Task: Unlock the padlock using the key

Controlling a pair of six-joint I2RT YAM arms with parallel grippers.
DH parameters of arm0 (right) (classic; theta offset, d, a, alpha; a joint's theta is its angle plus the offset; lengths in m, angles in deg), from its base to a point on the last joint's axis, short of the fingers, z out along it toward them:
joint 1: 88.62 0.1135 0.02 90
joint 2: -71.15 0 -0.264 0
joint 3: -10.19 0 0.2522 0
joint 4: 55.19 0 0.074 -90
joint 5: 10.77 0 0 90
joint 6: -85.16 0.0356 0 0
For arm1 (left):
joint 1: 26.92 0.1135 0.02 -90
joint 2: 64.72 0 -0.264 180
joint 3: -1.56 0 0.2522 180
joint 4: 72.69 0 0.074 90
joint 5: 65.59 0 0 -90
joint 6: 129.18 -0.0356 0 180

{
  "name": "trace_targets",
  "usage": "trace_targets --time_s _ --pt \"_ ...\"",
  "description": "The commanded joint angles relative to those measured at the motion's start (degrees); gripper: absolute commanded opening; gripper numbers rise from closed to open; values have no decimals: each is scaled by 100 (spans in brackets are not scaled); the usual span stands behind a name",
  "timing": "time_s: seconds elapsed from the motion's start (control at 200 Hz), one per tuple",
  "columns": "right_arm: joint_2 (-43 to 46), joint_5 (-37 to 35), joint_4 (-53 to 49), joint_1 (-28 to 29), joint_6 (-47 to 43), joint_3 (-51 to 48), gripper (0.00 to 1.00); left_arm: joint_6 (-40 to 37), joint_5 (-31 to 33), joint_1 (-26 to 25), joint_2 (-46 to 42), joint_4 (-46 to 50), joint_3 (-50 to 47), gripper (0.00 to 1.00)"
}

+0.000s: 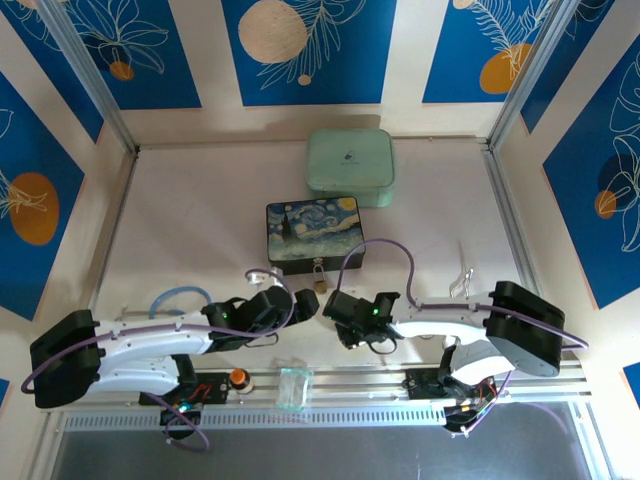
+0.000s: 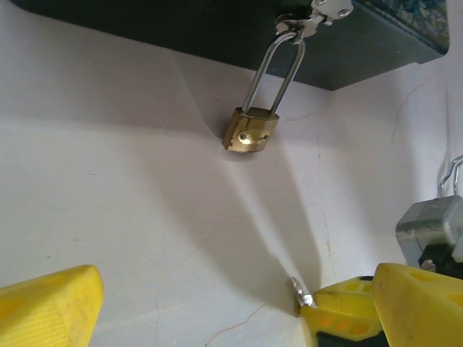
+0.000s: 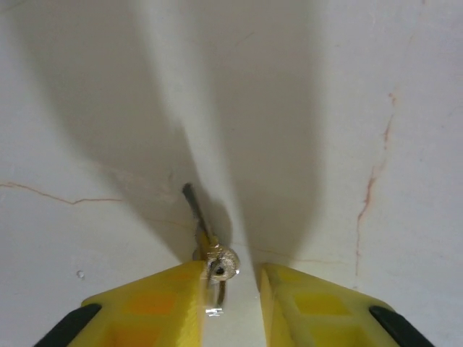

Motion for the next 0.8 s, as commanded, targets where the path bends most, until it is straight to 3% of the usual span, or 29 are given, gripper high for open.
trace_targets --time_s 0.0,0.3,0.485,0.795 --pt "-358 158 522 71 16 85 20 141 155 -51 -21 -40 -120 95" --pt "-180 763 1259 -81 -163 -367 3 158 141 -51 172 -211 -221 91" --pt "286 1407 1734 -518 -313 -757 2 -39 85 -119 486 -600 -138 84" --pt "1160 2029 2229 -1024 -215 -1202 2 -556 103 -389 1034 -2353 -183 65"
